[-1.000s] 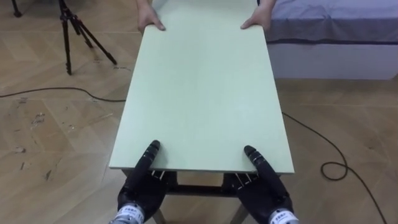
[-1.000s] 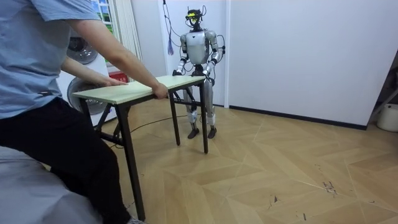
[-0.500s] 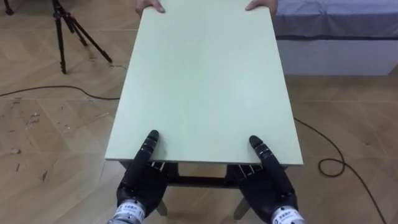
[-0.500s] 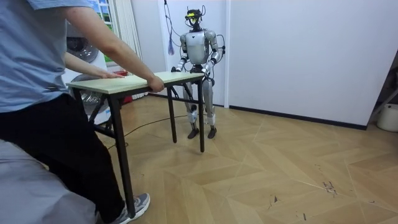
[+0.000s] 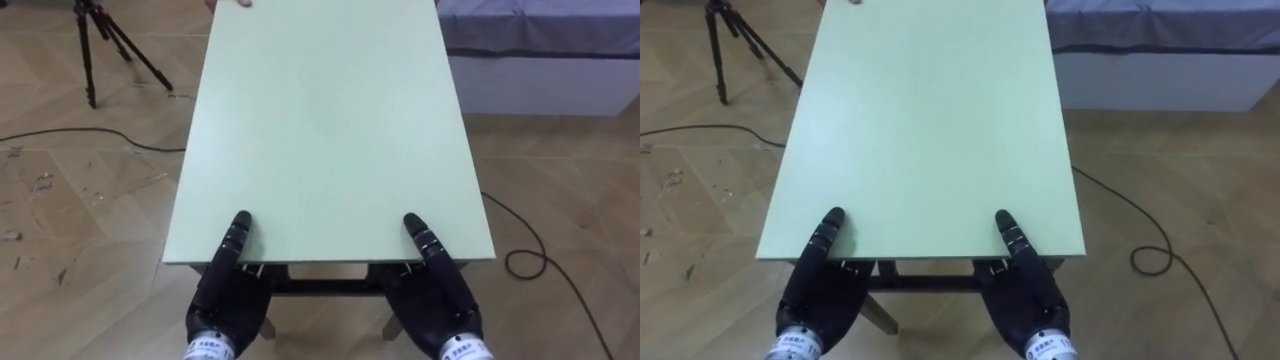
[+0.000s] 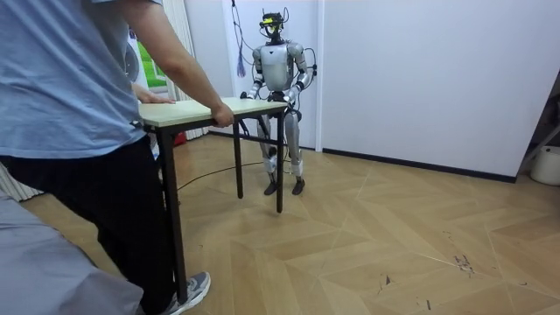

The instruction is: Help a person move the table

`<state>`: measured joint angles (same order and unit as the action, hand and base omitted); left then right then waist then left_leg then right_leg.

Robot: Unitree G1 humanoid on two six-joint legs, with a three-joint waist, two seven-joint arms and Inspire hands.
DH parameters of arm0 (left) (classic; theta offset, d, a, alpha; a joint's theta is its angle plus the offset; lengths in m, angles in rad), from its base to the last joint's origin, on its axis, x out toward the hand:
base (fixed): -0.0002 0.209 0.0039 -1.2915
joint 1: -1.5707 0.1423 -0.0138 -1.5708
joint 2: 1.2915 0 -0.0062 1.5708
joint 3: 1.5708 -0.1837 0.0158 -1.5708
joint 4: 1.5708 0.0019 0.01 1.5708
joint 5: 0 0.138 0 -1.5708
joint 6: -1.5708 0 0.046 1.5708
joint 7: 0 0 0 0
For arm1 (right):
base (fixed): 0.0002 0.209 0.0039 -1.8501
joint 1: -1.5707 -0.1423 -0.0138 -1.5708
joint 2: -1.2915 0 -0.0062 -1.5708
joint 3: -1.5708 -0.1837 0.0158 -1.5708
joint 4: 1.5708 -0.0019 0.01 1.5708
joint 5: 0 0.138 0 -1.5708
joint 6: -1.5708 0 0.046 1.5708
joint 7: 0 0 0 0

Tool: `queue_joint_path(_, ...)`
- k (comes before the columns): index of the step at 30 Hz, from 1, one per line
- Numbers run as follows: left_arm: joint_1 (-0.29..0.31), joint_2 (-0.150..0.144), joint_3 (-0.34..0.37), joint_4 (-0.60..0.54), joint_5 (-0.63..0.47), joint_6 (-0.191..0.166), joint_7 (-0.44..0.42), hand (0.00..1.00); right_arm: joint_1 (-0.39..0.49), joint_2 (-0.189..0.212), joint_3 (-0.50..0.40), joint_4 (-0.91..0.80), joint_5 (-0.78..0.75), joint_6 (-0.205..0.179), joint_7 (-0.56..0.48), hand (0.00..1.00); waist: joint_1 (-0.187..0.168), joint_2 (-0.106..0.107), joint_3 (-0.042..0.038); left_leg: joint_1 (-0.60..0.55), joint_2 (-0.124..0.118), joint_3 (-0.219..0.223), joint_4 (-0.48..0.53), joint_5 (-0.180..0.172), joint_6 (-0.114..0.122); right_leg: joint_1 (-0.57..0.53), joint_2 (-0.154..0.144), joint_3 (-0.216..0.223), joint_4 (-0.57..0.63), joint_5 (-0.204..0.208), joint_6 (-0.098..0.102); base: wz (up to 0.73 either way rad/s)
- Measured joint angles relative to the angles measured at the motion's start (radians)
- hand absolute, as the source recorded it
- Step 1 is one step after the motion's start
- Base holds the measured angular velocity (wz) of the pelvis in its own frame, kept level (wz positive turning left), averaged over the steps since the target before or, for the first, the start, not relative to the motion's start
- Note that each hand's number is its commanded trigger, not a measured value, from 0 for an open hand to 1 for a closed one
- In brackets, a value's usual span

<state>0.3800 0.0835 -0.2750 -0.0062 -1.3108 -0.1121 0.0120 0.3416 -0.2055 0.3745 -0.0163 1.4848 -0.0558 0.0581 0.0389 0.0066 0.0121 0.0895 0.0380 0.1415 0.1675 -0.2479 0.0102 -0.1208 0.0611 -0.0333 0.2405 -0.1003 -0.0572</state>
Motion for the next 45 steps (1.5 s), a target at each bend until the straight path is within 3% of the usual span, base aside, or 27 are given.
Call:
queue_joint_path(5, 0.013, 0.009, -0.014, -0.001, 0.0, -0.043, -0.002, 1.0, 0.001, 0.002, 0.033, 0.0, 0.011, -0.015, 0.004, 1.0, 0.001, -0.008, 0.0, 0.001, -0.001, 0.004, 0.008, 0.0, 0.0, 0.001, 0.003, 0.0, 0.007, 0.002, -0.002, -0.01)
queue_joint_path(10, 0.025, 0.02, -0.028, -0.011, -0.007, -0.061, -0.01, 1.0, 0.003, 0.0, 0.045, -0.002, 0.023, -0.02, 0.009, 1.0, 0.0, -0.026, 0.0018, -0.043, 0.001, 0.004, 0.063, -0.007, -0.006, -0.034, -0.001, -0.002, 0.043, -0.001, -0.008, 0.0)
queue_joint_path(15, 0.028, 0.024, -0.043, -0.012, -0.012, -0.071, -0.01, 1.0, 0.018, -0.007, 0.052, -0.002, 0.03, -0.03, 0.014, 1.0, 0.029, -0.031, 0.0058, -0.16, 0.041, -0.006, 0.311, -0.059, -0.045, -0.076, 0.011, -0.01, 0.105, -0.035, -0.039, -0.03)
queue_joint_path(16, 0.028, 0.024, -0.046, -0.012, -0.012, -0.072, -0.01, 1.0, 0.019, -0.012, 0.056, -0.002, 0.032, -0.038, 0.018, 1.0, 0.034, -0.028, 0.0071, -0.212, 0.057, -0.011, 0.412, -0.061, -0.049, -0.094, 0.019, -0.01, 0.129, -0.047, -0.048, 0.0)
queue_joint_path(18, 0.028, 0.027, -0.053, -0.012, -0.015, -0.072, -0.011, 1.0, 0.021, -0.023, 0.054, -0.002, 0.03, -0.044, 0.023, 1.0, 0.027, 0.0, 0.0078, -0.311, 0.095, -0.053, 0.58, -0.06, -0.05, -0.109, 0.046, -0.038, 0.145, -0.058, -0.059, 0.14)
queue_joint_path(20, 0.035, 0.033, -0.063, -0.012, -0.016, -0.072, -0.011, 1.0, 0.037, -0.025, 0.054, -0.002, 0.03, -0.05, 0.033, 1.0, 0.022, 0.003, 0.0064, -0.324, 0.098, -0.079, 0.6, -0.053, -0.062, -0.11, 0.048, -0.058, 0.147, -0.065, -0.072, 0.18)
queue_joint_path(22, 0.053, 0.027, -0.065, -0.012, -0.027, -0.073, -0.015, 1.0, 0.041, -0.03, 0.055, -0.003, 0.024, -0.051, 0.038, 1.0, 0.027, 0.019, 0.0068, -0.323, 0.108, -0.088, 0.674, -0.05, -0.07, -0.11, 0.048, -0.085, 0.156, -0.064, -0.091, -0.13)
queue_joint_path(24, 0.073, 0.018, -0.066, -0.013, -0.034, -0.066, -0.025, 1.0, 0.049, -0.036, 0.053, -0.004, 0.003, -0.062, 0.044, 1.0, 0.014, 0.049, -0.0039, -0.269, 0.109, -0.093, 0.754, -0.051, -0.082, -0.133, 0.055, -0.127, 0.163, -0.044, -0.11, 0.06)
queue_joint_path(26, 0.052, 0.028, -0.063, -0.013, -0.032, -0.058, -0.032, 1.0, 0.045, -0.032, 0.049, -0.005, 0.002, -0.07, 0.058, 1.0, -0.008, 0.051, -0.0012, -0.201, 0.104, -0.098, 0.716, -0.066, -0.104, -0.17, 0.055, -0.158, 0.174, -0.028, -0.119, 0.42)
queue_joint_path(28, 0.012, 0.038, -0.063, -0.013, -0.032, -0.054, -0.031, 1.0, 0.027, -0.03, 0.05, -0.005, 0.013, -0.088, 0.066, 1.0, -0.014, 0.054, 0.0007, -0.119, 0.106, -0.103, 0.6, -0.101, -0.121, -0.222, 0.057, -0.184, 0.181, -0.009, -0.124, 0.34)
queue_joint_path(31, -0.067, 0.046, -0.063, -0.002, -0.039, -0.052, -0.028, 1.0, -0.021, -0.03, 0.051, -0.005, 0.041, -0.109, 0.069, 1.0, -0.012, 0.06, 0.0045, -0.035, 0.097, -0.107, 0.35, -0.201, -0.111, -0.304, 0.055, -0.199, 0.161, 0.063, -0.124, 0.09)
queue_joint_path(32, -0.089, 0.046, -0.062, 0.009, -0.039, -0.053, -0.028, 1.0, -0.03, -0.024, 0.042, 0.001, 0.037, -0.107, 0.069, 1.0, -0.013, 0.06, 0.0045, -0.024, 0.087, -0.112, 0.274, -0.227, -0.09, -0.326, 0.048, -0.204, 0.147, 0.096, -0.123, 0.0)
queue_joint_path(33, -0.103, 0.045, -0.063, 0.02, -0.039, -0.053, -0.028, 1.0, -0.032, -0.018, 0.04, 0.008, 0.037, -0.107, 0.069, 1.0, -0.014, 0.06, 0.0043, -0.023, 0.083, -0.112, 0.248, -0.235, -0.078, -0.333, 0.043, -0.208, 0.138, 0.112, -0.12, 0.11)
queue_joint_path(35, -0.131, 0.051, -0.067, 0.072, -0.037, -0.047, -0.028, 1.0, -0.033, -0.003, 0.019, 0.041, 0.032, -0.095, 0.076, 1.0, -0.022, 0.053, 0.0014, -0.041, 0.038, -0.098, 0.228, -0.252, -0.034, -0.339, 0.011, -0.207, 0.101, 0.175, -0.108, 0.09)
queue_joint_path(37, -0.114, 0.046, -0.067, 0.086, -0.038, -0.045, -0.028, 1.0, -0.019, 0.003, 0.01, 0.051, 0.019, -0.077, 0.077, 1.0, -0.029, 0.043, -0.0015, -0.066, 0.001, -0.081, 0.25, -0.238, -0.008, -0.331, -0.017, -0.18, 0.06, 0.231, -0.092, -0.09)
queue_joint_path(38, -0.093, 0.046, -0.069, 0.086, -0.04, -0.044, -0.029, 1.0, -0.004, 0.006, 0.0, 0.052, 0.005, -0.059, 0.077, 1.0, -0.036, 0.035, -0.0017, -0.073, -0.036, -0.071, 0.255, -0.223, 0.01, -0.319, -0.035, -0.156, 0.016, 0.268, -0.066, -0.17)
queue_joint_path(40, -0.074, 0.046, -0.076, 0.087, -0.055, -0.039, -0.031, 1.0, 0.013, 0.003, -0.013, 0.052, 0.001, -0.037, 0.077, 1.0, -0.039, 0.02, -0.0004, -0.088, -0.075, -0.055, 0.266, -0.2, 0.037, -0.297, -0.061, -0.124, -0.054, 0.33, 0.012, -0.2)
queue_joint_path(41, -0.068, 0.049, -0.08, 0.086, -0.067, -0.038, -0.031, 1.0, 0.014, 0.001, -0.022, 0.052, 0.001, -0.018, 0.077, 1.0, -0.043, 0.009, 0.0007, -0.106, -0.088, -0.033, 0.27, -0.178, 0.056, -0.286, -0.078, -0.105, -0.105, 0.371, 0.112, -0.04)
queue_joint_path(42, -0.068, 0.051, -0.083, 0.085, -0.071, -0.038, -0.033, 1.0, 0.013, 0.002, -0.027, 0.051, 0.0, -0.01, 0.077, 1.0, -0.046, 0.008, 0.0029, -0.119, -0.087, -0.018, 0.28, -0.173, 0.064, -0.288, -0.086, -0.107, -0.094, 0.372, 0.141, 0.21)
queue_joint_path(43, -0.066, 0.051, -0.085, 0.086, -0.071, -0.03, -0.031, 1.0, 0.019, -0.004, -0.04, 0.051, -0.001, 0.005, 0.075, 1.0, -0.068, 0.014, 0.0067, -0.133, -0.066, 0.029, 0.296, -0.167, 0.069, -0.313, -0.113, -0.115, 0.064, 0.291, 0.084, 0.62)
queue_joint_path(44, -0.071, 0.055, -0.086, 0.086, -0.067, -0.012, -0.026, 1.0, 0.036, -0.004, -0.047, 0.051, 0.0, 0.009, 0.076, 1.0, -0.087, 0.01, 0.0067, -0.141, -0.048, 0.074, 0.289, -0.147, 0.065, -0.331, -0.141, -0.117, 0.247, 0.16, 0.065, 0.8)
queue_joint_path(45, -0.073, 0.057, -0.086, 0.086, -0.061, 0.002, -0.023, 1.0, 0.055, -0.004, -0.052, 0.043, 0.009, 0.008, 0.081, 1.0, -0.09, 0.004, 0.004, -0.151, -0.045, 0.1, 0.267, -0.12, 0.064, -0.336, -0.169, -0.112, 0.419, 0.047, 0.065, 0.61)
